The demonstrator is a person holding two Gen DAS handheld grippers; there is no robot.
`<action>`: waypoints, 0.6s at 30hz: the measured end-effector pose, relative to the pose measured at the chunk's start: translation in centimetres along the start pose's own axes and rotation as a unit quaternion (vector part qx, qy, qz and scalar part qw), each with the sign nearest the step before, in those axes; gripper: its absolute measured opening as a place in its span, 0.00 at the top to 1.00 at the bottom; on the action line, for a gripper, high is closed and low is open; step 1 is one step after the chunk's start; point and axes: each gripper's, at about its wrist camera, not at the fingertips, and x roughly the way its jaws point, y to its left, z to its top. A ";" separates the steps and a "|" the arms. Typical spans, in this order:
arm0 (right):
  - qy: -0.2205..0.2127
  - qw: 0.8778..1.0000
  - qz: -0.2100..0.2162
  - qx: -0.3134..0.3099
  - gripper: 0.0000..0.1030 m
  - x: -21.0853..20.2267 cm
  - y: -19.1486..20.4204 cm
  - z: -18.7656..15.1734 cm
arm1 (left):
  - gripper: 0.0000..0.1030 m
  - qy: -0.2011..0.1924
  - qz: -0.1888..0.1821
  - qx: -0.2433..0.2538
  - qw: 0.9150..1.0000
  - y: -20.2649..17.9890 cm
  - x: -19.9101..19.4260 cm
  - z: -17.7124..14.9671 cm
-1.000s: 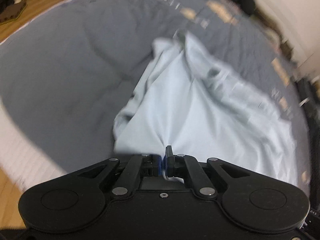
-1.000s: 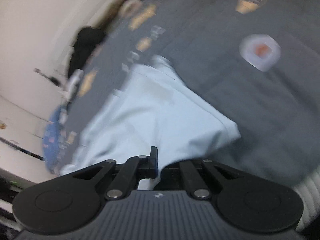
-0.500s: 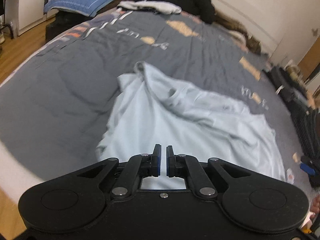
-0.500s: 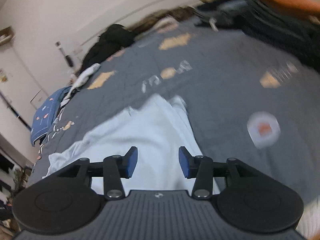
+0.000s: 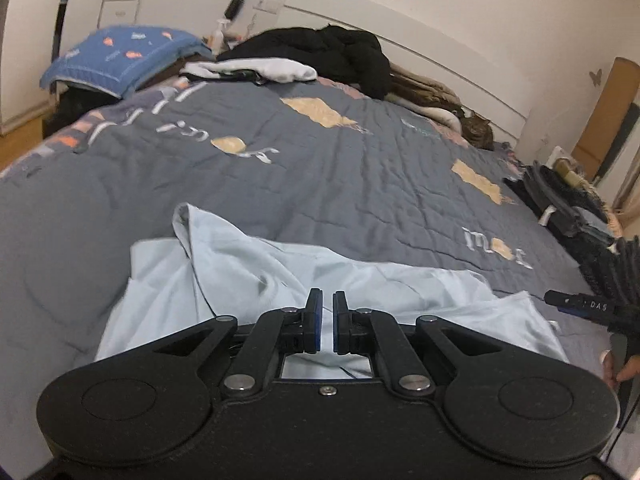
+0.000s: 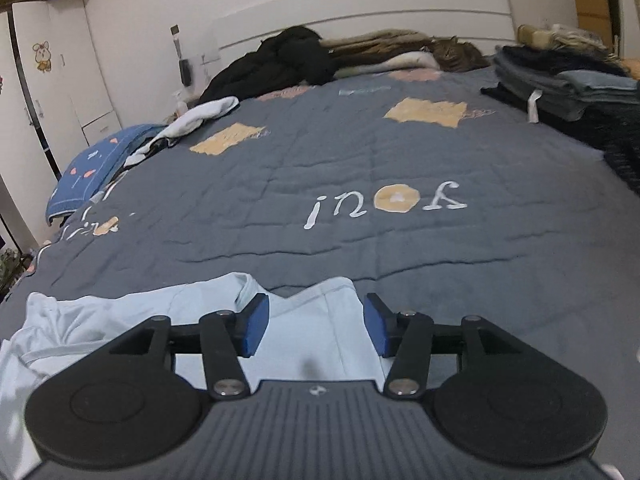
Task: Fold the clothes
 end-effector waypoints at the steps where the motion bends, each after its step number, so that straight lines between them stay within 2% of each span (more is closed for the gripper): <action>1: 0.005 1.000 0.000 -0.009 0.50 0.6 0.2 0.2 | 0.94 0.000 0.002 0.002 1.000 0.1 0.3 0.0; 5: 0.014 0.998 -0.005 -0.055 0.51 2.0 1.2 0.2 | 0.94 0.000 0.007 0.015 1.000 -0.1 1.0 0.3; 9: 0.027 0.998 0.000 -0.055 0.51 3.1 1.5 -0.1 | 0.90 -0.008 0.001 0.015 1.000 0.0 1.3 0.8; 11: 0.033 0.997 0.000 -0.067 0.51 3.6 1.9 -0.3 | 0.80 -0.009 -0.002 0.013 1.000 0.1 1.5 1.0; 18: 0.042 0.997 -0.027 -0.061 0.57 5.1 1.3 -1.1 | 0.78 -0.006 -0.003 0.012 1.000 0.7 1.8 1.0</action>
